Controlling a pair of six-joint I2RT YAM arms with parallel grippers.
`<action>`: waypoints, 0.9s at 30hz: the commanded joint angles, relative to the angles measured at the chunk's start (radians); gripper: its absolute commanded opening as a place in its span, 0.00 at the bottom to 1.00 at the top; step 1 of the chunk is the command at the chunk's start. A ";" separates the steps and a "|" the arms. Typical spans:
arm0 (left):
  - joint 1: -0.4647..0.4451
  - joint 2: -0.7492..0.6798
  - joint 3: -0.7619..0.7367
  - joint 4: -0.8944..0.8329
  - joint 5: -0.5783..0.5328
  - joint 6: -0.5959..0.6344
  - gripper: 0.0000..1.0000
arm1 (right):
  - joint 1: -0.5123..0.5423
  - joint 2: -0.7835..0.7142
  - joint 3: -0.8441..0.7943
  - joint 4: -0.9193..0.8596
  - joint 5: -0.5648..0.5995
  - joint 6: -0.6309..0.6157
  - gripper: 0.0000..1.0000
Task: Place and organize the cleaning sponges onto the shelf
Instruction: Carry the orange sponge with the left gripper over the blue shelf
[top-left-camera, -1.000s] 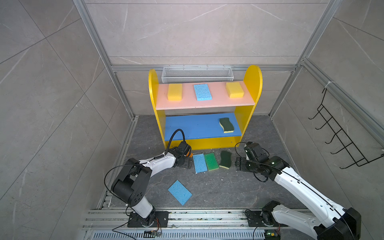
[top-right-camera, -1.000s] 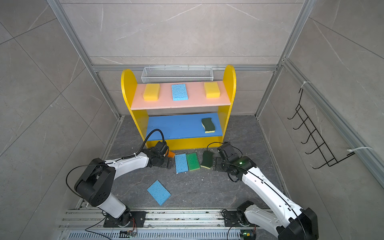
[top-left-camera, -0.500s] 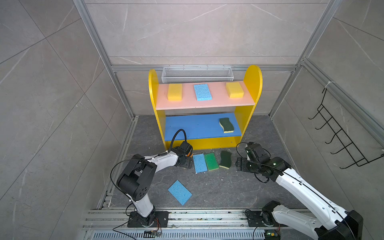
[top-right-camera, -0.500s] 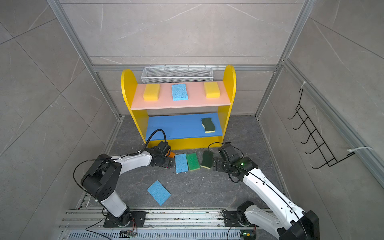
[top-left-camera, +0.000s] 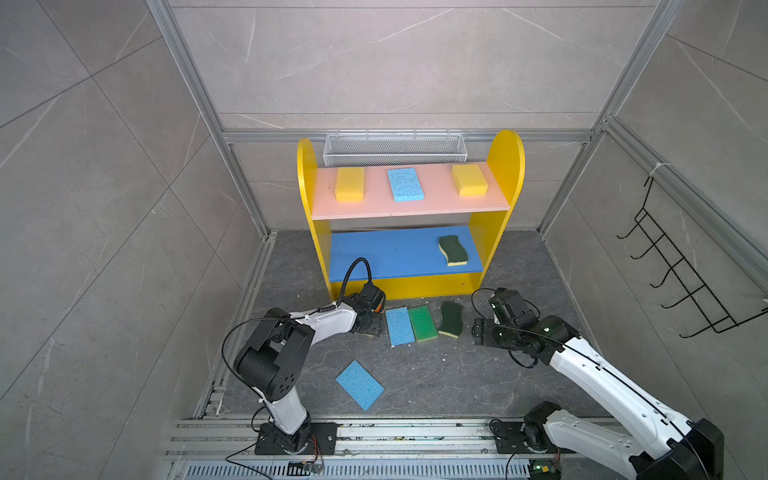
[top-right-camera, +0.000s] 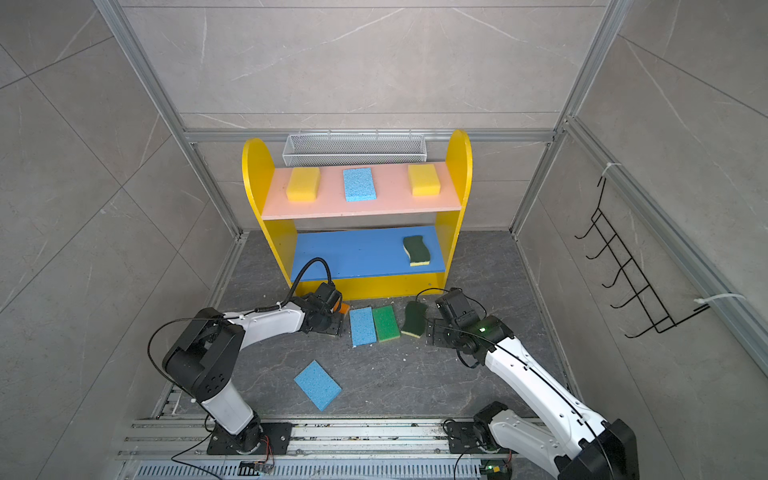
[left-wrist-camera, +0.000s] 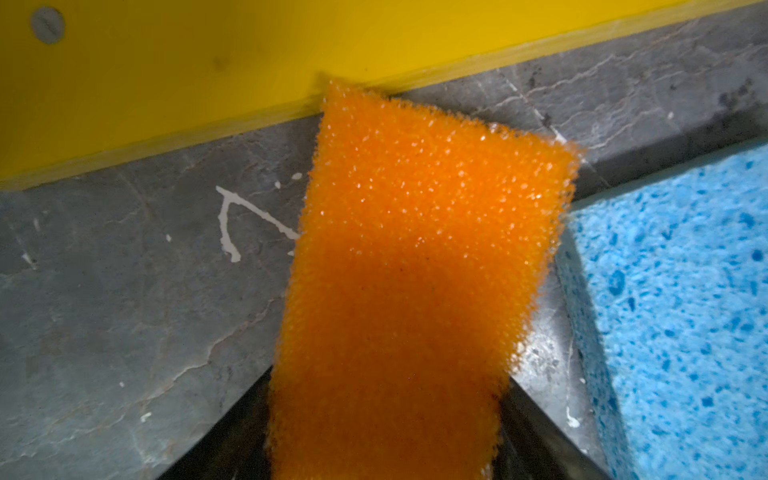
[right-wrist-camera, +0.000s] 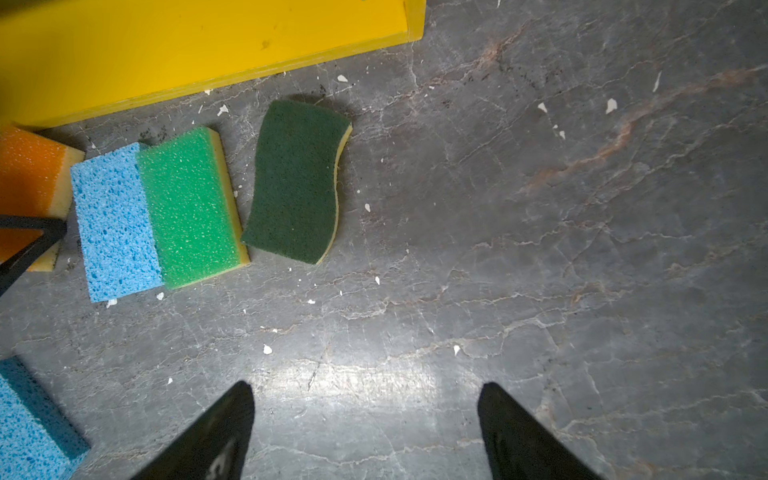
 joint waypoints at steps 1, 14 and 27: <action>-0.005 -0.076 -0.040 -0.072 -0.025 -0.042 0.72 | 0.001 -0.013 -0.013 0.000 0.000 0.014 0.86; -0.127 -0.328 0.093 -0.232 -0.115 -0.118 0.72 | 0.001 -0.032 -0.031 0.017 -0.023 0.019 0.86; -0.135 -0.202 0.379 -0.161 -0.157 -0.178 0.73 | 0.002 -0.080 -0.049 0.010 -0.024 0.007 0.86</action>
